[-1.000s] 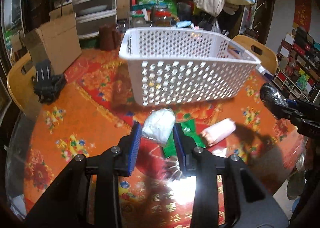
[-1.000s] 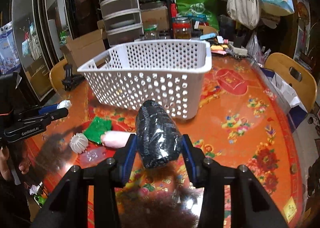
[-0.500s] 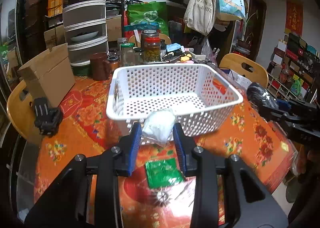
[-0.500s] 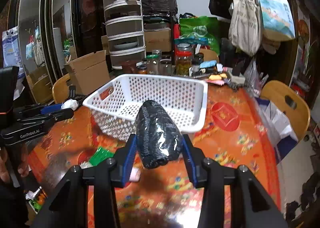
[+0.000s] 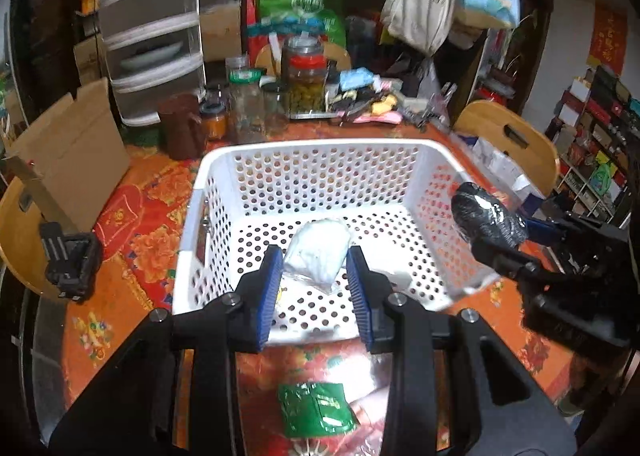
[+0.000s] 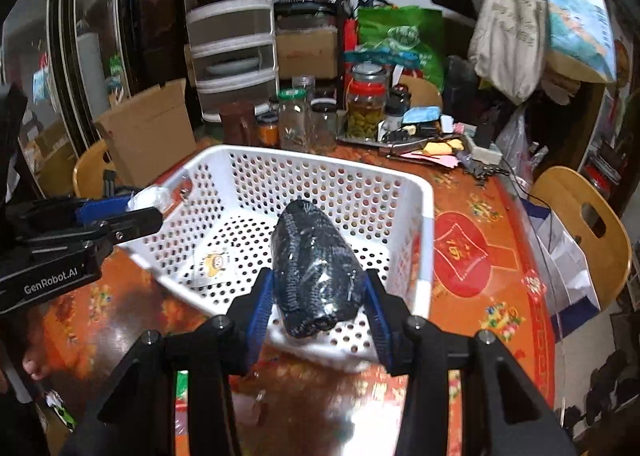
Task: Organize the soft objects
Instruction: 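Carry the white bag and black bundle into the basket and open both tools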
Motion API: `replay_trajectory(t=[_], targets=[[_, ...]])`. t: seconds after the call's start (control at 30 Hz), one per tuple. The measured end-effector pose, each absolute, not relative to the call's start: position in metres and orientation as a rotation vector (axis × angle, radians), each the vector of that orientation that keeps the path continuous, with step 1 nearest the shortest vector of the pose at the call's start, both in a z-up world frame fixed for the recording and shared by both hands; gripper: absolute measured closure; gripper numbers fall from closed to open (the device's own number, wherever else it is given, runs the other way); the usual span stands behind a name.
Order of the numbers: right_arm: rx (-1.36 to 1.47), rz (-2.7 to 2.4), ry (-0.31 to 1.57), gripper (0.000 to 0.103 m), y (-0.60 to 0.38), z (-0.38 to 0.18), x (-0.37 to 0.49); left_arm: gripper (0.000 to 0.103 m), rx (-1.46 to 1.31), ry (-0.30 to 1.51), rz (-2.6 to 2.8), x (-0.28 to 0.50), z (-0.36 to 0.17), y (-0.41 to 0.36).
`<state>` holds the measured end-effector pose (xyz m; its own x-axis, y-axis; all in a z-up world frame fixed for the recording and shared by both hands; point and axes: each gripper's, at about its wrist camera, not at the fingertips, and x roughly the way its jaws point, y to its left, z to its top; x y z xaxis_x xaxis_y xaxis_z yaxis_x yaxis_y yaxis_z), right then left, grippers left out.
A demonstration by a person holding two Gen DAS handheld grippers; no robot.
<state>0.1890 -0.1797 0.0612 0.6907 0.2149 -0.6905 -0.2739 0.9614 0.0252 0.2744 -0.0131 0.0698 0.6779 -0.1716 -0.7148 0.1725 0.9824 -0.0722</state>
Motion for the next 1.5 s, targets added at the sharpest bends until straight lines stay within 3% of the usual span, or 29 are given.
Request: replay_trajectory(t=[0.37,0.9,1.0,1.03,1.07,1.13,1.17,1.5], targets=[[-0.125,0.259,0.928,0.059,-0.165,0.011,0.255,0.072,0.021,1.009,-0.122,0.363,0.016,-0.019],[-0.195,0.216,0.956,0.059,-0.155,0.001,0.268,0.072,0.017,1.056,-0.105,0.374,-0.013,-0.013],[-0.181,0.22,0.937,0.057,-0.156,0.004,0.265,0.06,0.017,1.04,-0.115,0.371,-0.01,-0.014],[-0.178,0.223,0.931,0.049,-0.157,0.006,0.264,0.05,0.02,1.026,-0.117,0.369,-0.007,-0.014],[-0.171,0.226,0.915,0.03,-0.158,0.009,0.261,0.043,0.026,1.008,-0.121,0.366,-0.004,-0.015],[-0.153,0.234,0.888,0.007,-0.161,0.015,0.255,0.026,0.032,0.974,-0.118,0.362,0.003,-0.014],[-0.142,0.236,0.875,0.005,-0.164,0.019,0.251,0.022,0.027,0.955,-0.117,0.36,0.006,-0.012],[-0.076,0.263,0.796,0.0,-0.189,0.044,0.226,0.018,0.017,0.897,-0.119,0.338,0.03,-0.002]])
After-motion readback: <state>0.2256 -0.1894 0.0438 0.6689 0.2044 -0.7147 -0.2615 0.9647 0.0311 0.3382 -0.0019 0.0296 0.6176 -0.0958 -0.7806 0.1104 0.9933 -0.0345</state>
